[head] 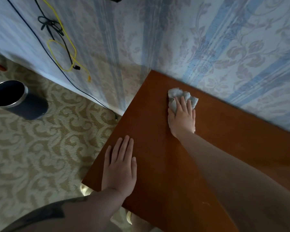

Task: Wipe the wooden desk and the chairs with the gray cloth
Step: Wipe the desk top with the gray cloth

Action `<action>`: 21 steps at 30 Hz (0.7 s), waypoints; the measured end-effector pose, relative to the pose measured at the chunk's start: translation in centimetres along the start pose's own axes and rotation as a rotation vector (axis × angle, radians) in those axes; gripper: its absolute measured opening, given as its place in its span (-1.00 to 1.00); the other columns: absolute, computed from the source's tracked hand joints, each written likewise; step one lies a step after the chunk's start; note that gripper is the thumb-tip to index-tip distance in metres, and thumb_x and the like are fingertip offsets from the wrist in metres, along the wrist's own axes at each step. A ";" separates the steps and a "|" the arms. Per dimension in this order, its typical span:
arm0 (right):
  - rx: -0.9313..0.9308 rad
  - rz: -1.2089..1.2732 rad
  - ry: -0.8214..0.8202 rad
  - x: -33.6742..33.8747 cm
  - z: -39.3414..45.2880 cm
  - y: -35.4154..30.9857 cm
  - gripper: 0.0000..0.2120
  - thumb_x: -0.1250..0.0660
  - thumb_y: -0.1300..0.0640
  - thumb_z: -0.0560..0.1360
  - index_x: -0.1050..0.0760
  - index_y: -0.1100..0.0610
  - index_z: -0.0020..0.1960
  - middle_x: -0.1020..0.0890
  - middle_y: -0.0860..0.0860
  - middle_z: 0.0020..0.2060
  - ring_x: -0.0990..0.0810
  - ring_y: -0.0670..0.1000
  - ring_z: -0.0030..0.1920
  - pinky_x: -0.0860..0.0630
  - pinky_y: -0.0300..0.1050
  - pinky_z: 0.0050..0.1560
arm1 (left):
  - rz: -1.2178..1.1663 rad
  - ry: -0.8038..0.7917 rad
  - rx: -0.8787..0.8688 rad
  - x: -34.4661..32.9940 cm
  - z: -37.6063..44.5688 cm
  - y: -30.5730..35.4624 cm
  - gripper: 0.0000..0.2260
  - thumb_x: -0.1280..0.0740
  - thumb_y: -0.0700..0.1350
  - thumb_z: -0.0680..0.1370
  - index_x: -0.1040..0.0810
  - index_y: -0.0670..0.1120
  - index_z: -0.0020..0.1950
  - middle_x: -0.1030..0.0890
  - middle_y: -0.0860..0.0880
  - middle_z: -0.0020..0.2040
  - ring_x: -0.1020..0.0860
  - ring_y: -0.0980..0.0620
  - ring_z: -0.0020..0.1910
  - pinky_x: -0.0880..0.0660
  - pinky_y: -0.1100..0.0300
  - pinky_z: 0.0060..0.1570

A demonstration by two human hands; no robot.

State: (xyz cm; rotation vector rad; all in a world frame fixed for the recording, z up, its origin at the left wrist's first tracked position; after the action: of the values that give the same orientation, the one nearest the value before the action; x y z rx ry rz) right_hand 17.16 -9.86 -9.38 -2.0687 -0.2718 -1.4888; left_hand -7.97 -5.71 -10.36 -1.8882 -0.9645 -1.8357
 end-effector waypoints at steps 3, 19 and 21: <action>0.023 0.054 -0.074 -0.5 2.0 -3.5 -0.49 0.02 -0.12 0.64 0.02 -0.12 0.57 0.09 -0.08 0.57 0.22 -0.01 0.55 0.23 0.02 0.52 | 0.001 -0.007 -0.009 0.1 0.0 0.0 -0.52 0.07 0.04 0.64 -0.14 -0.04 0.56 -0.15 0.04 0.56 -0.05 0.05 0.54 -0.03 -0.04 0.46; 0.812 -0.149 -0.232 -1.1 -4.9 -1.5 -0.49 0.05 -0.11 0.59 -0.13 -0.07 0.53 -0.08 -0.19 0.52 0.17 -0.22 0.52 0.19 -0.04 0.53 | -0.019 0.010 -0.020 0.4 0.1 0.2 -0.52 0.03 0.03 0.62 -0.21 -0.07 0.53 -0.21 0.00 0.54 -0.11 0.02 0.53 -0.10 -0.07 0.43; 0.660 -0.056 -0.092 -1.6 -4.5 -2.9 -0.49 0.05 -0.12 0.59 -0.18 -0.04 0.52 -0.14 -0.16 0.52 0.08 -0.18 0.53 0.08 -0.01 0.53 | -0.035 0.004 -0.015 0.4 0.1 0.2 -0.52 0.01 0.03 0.62 -0.21 -0.07 0.53 -0.21 0.00 0.54 -0.12 0.02 0.53 -0.11 -0.08 0.42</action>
State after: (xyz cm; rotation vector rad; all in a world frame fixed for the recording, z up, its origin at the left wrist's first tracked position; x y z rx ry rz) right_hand 11.57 -9.69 -8.90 -1.5979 -0.7509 -1.1265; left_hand -7.77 -5.71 -9.91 -1.8870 -0.9909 -1.8714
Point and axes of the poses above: each hand's wrist, its own z-axis towards the middle knuckle, its own x-axis out of the back of the hand, y = z × x, the point moved 3 cm from there along z, towards the middle knuckle
